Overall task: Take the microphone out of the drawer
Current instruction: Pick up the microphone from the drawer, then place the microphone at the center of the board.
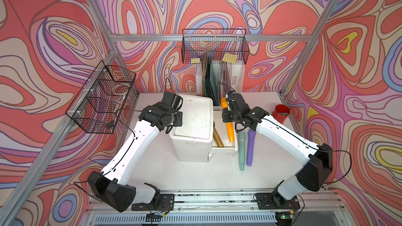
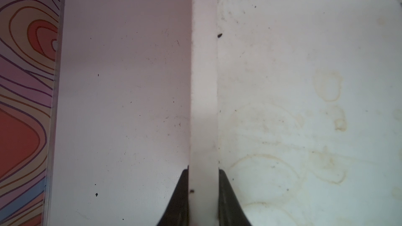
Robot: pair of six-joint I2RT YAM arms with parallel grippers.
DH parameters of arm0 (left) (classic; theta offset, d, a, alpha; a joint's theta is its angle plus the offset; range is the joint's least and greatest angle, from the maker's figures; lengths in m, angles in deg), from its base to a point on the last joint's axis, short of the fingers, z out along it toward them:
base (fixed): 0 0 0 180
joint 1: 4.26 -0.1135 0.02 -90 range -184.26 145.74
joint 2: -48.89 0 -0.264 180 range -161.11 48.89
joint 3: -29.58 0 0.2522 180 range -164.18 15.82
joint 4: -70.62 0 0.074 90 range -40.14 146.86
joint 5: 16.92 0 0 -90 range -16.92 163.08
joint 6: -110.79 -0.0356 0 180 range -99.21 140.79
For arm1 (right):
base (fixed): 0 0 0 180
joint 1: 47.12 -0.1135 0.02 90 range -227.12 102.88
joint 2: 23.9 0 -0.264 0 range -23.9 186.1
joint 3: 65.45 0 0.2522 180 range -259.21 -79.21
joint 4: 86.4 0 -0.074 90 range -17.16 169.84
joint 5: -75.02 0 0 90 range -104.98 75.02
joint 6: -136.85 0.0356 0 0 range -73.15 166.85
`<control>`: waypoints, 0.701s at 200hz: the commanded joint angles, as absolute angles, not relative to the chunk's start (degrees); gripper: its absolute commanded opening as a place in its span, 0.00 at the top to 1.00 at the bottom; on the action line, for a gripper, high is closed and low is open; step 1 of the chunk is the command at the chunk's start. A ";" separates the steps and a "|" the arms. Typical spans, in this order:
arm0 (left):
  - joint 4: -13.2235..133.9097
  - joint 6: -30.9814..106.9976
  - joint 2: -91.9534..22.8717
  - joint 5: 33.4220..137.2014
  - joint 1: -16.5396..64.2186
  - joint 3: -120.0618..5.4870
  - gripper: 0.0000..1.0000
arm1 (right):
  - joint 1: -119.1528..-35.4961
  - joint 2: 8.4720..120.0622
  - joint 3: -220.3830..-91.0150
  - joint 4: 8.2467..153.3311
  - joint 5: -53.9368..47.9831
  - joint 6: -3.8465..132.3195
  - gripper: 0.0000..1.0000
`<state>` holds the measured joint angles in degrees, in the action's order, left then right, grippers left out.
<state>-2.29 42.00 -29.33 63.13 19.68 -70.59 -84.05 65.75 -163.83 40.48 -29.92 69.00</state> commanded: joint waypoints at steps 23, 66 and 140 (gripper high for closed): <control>-1.51 41.09 -29.25 62.89 20.17 -71.47 1.00 | -84.04 61.70 -162.54 39.57 -36.22 68.74 0.86; -1.39 40.83 -28.98 62.53 20.05 -71.54 1.00 | -83.95 57.39 -159.15 35.85 -39.91 69.17 0.86; -1.42 40.65 -29.25 62.71 20.13 -71.55 1.00 | -77.26 47.23 -145.11 32.11 -40.32 73.31 0.86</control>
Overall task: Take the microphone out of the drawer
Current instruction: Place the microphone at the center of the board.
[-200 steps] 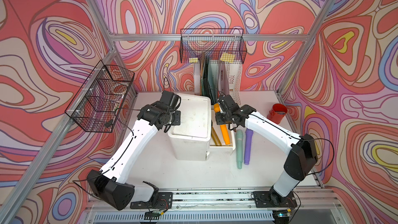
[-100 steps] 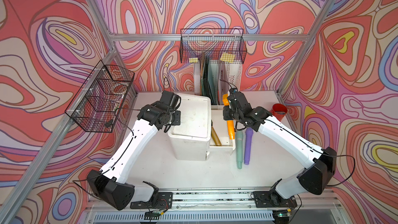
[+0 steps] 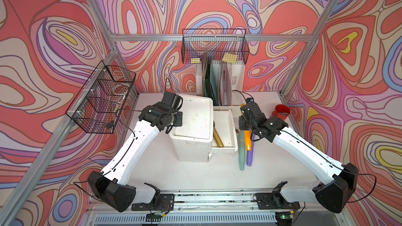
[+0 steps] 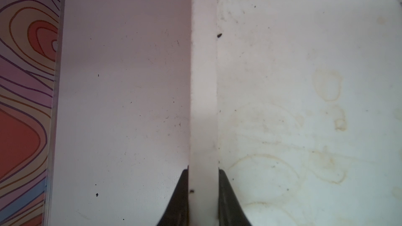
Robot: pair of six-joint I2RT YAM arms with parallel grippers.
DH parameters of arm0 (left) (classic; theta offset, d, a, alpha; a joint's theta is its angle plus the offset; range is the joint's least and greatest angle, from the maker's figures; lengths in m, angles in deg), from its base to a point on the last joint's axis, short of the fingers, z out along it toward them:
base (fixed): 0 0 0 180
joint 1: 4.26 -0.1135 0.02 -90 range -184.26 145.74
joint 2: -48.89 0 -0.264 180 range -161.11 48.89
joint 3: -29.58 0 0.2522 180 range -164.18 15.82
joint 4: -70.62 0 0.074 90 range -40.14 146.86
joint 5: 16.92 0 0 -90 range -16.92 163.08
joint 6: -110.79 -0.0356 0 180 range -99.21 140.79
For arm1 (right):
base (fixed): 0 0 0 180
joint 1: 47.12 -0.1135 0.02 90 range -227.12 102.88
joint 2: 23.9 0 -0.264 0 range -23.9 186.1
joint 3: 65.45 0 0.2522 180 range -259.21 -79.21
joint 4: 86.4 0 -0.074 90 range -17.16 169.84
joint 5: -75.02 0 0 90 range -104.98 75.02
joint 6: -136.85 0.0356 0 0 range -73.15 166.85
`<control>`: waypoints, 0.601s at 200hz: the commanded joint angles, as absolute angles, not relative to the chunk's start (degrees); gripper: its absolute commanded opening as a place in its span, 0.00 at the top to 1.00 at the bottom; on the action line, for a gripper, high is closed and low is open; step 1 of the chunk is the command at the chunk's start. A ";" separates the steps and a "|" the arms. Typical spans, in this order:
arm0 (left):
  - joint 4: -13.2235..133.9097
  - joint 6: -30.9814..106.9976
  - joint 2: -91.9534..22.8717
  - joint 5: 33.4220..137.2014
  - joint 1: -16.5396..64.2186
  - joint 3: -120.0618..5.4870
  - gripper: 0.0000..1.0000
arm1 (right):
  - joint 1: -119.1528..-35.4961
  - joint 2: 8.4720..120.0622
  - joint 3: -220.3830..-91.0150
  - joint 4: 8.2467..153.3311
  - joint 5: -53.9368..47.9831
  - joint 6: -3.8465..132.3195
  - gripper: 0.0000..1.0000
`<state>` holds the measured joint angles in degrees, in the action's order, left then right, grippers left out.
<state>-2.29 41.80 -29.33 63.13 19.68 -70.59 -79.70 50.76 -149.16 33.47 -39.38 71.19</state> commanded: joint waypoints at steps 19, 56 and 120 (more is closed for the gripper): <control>-1.40 40.63 -29.16 62.71 20.12 -71.45 1.00 | -74.45 45.25 -140.75 33.18 -38.52 74.04 0.87; -1.49 40.54 -28.99 62.54 20.11 -71.37 1.00 | -70.20 42.91 -132.73 36.30 -34.87 75.54 0.86; -1.84 40.21 -28.81 61.92 20.12 -71.08 1.00 | -61.41 43.44 -124.77 42.13 -26.40 74.21 0.86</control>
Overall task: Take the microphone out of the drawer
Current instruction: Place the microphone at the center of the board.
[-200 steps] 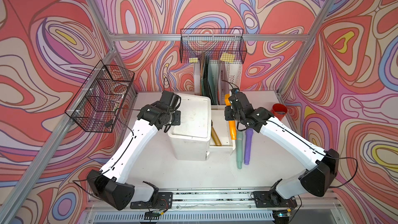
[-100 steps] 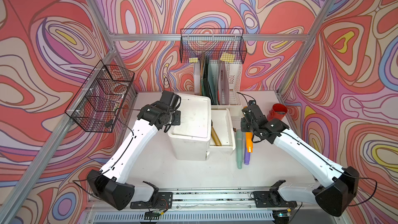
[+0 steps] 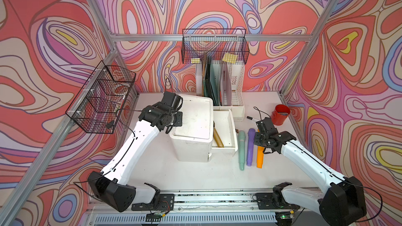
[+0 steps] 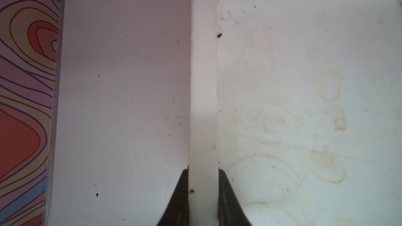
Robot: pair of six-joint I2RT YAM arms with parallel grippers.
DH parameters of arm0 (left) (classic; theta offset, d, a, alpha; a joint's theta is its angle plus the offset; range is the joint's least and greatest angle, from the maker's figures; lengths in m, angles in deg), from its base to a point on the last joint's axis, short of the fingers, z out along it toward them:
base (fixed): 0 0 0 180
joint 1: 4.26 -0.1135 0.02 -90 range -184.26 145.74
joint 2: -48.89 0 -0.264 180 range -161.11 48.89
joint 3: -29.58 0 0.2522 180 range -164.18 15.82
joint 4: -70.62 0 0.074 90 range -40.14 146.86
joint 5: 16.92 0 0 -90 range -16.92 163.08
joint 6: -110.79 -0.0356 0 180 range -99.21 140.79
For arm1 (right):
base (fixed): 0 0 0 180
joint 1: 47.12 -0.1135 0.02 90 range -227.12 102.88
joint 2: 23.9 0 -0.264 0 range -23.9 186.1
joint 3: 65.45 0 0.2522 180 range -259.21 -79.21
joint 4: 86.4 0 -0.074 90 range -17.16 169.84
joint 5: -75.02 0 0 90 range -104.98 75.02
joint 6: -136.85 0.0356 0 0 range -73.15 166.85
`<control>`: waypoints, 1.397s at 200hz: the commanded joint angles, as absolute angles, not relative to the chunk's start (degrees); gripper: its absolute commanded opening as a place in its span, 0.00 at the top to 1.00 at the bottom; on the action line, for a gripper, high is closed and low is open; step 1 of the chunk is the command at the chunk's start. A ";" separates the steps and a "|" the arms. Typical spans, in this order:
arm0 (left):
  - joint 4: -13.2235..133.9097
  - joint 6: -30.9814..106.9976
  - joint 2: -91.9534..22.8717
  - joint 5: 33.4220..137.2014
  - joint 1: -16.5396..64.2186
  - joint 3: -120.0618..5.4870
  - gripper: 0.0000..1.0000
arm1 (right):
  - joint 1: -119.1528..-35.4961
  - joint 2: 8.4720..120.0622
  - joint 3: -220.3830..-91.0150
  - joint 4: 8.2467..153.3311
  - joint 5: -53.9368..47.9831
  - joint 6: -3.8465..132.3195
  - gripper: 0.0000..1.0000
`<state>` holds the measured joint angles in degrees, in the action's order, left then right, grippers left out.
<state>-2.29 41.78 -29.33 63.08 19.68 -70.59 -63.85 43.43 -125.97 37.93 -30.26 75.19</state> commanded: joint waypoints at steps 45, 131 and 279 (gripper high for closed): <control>-1.58 40.39 -28.30 61.79 20.15 -70.33 1.00 | -57.00 46.17 -122.26 46.29 -22.69 72.22 0.86; -1.59 40.35 -28.19 61.57 20.14 -69.88 1.00 | -54.05 55.71 -122.17 50.19 -18.27 72.81 0.85; -1.87 40.30 -27.75 61.06 20.07 -69.79 1.00 | -53.41 62.14 -125.08 47.93 -18.64 72.97 0.65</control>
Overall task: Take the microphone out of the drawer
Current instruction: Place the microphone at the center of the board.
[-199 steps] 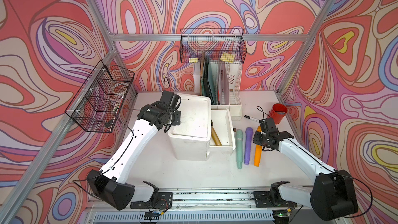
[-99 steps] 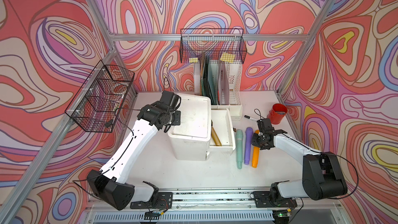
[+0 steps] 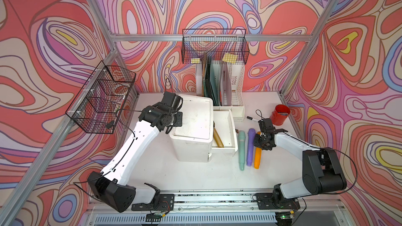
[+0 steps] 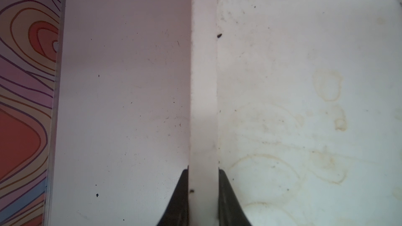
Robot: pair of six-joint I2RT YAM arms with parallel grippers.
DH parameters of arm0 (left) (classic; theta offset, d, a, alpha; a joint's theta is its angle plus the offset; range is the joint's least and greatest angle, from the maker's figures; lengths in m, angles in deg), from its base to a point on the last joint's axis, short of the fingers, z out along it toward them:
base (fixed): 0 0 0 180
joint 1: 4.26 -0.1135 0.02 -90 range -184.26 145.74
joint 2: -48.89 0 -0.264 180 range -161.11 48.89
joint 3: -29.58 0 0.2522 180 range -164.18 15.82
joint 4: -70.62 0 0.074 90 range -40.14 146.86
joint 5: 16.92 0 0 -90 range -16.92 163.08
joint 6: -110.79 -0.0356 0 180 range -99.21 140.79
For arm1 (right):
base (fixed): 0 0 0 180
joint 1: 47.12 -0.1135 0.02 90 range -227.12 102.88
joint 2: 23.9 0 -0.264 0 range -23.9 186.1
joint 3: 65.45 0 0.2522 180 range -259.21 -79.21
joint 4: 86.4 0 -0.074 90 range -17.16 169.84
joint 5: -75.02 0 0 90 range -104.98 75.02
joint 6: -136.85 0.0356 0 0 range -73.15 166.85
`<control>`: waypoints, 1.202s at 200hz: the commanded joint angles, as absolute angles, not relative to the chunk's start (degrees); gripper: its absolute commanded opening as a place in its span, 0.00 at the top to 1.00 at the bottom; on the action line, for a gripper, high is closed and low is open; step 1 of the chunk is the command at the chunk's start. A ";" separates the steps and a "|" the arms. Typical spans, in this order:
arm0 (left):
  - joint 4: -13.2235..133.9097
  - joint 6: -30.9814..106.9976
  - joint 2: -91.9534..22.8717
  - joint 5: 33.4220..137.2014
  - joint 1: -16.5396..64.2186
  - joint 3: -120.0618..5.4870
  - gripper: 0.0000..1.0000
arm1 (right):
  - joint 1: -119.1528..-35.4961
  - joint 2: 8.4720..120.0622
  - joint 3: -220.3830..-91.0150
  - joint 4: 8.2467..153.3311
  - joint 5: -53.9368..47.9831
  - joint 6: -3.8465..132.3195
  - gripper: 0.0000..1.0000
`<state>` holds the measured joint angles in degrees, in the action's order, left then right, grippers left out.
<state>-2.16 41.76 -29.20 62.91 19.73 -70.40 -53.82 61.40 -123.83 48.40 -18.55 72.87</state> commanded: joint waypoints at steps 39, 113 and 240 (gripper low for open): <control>-1.75 40.39 -27.83 61.05 20.08 -70.11 1.00 | -53.41 62.30 -125.09 47.85 -18.67 73.19 0.60; -1.85 40.12 -28.17 60.97 20.05 -70.76 1.00 | -53.38 61.95 -125.39 47.52 -18.18 73.77 0.56; -1.66 40.07 -28.48 61.12 20.08 -70.58 1.00 | -53.41 48.61 -137.30 43.53 -8.14 68.32 0.52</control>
